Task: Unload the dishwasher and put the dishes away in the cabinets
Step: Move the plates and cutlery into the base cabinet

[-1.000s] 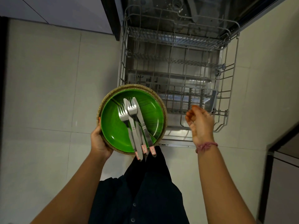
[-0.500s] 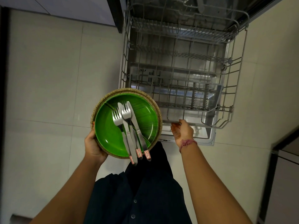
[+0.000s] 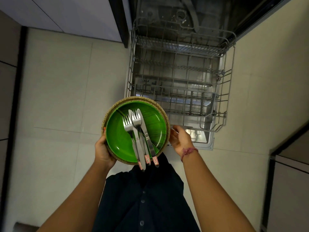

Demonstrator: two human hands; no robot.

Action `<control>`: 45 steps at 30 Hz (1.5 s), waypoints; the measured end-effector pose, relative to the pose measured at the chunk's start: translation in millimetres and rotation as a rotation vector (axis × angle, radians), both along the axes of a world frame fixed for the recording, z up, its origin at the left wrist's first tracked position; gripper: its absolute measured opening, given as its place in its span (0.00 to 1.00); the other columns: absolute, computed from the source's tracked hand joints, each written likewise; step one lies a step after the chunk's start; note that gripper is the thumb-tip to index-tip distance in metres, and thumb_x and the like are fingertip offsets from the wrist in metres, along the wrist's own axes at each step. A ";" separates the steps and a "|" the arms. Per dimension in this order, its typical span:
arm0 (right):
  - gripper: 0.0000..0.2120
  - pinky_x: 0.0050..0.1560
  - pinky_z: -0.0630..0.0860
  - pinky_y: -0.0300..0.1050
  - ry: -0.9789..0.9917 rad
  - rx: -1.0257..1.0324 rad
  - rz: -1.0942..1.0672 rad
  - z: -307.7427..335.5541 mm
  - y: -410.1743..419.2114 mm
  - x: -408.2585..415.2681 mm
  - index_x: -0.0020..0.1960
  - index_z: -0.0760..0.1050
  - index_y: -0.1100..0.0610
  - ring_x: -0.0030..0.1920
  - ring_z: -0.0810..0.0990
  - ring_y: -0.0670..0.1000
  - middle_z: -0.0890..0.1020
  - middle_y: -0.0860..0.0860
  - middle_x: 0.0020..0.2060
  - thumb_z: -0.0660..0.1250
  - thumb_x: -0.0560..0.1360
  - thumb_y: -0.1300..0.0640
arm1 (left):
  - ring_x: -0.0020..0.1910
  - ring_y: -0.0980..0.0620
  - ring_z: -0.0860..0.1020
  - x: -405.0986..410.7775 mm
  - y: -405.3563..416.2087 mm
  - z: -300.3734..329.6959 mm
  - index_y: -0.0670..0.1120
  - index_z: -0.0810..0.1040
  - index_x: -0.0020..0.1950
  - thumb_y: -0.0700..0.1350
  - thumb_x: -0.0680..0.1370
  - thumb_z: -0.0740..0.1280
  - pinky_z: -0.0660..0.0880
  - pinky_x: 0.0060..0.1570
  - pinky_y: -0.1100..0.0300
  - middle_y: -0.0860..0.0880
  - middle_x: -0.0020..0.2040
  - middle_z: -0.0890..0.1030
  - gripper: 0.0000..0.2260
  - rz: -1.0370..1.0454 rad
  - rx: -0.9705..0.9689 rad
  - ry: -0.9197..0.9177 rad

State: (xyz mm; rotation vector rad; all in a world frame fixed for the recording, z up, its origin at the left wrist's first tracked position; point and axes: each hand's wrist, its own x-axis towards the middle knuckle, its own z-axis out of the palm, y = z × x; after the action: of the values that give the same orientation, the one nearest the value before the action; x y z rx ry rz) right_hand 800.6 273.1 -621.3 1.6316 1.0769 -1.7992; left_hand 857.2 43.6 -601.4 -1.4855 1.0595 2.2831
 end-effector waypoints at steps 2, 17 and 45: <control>0.09 0.24 0.75 0.36 0.054 -0.041 0.077 28.0 -1.5 -2.1 0.42 0.75 0.58 0.24 0.78 0.46 0.81 0.50 0.26 0.62 0.79 0.57 | 0.40 0.49 0.84 2.0 2.1 21.0 0.49 0.85 0.42 0.48 0.80 0.55 0.81 0.39 0.54 0.48 0.42 0.85 0.19 -0.015 0.005 -0.003; 0.31 0.56 0.78 0.59 0.257 0.176 0.705 161.4 -39.1 -22.0 0.44 0.79 0.60 0.48 0.83 0.60 0.84 0.60 0.45 0.55 0.75 0.33 | 0.40 0.46 0.83 9.0 -0.6 155.9 0.46 0.83 0.44 0.50 0.80 0.56 0.76 0.44 0.52 0.44 0.40 0.85 0.17 0.038 -0.040 0.009; 0.24 0.49 0.81 0.50 0.491 0.162 0.697 265.1 -384.3 -59.0 0.51 0.79 0.63 0.46 0.84 0.57 0.84 0.59 0.44 0.63 0.76 0.41 | 0.53 0.40 0.80 4.4 -333.7 265.0 0.46 0.83 0.53 0.56 0.80 0.58 0.76 0.52 0.47 0.40 0.53 0.83 0.19 0.059 -0.031 0.196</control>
State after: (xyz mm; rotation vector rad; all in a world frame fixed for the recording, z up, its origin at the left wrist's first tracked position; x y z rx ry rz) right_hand 741.6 -111.2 -356.2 0.7186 1.7715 -1.6625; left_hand 861.6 -290.1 -336.4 -1.3422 1.1200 2.5060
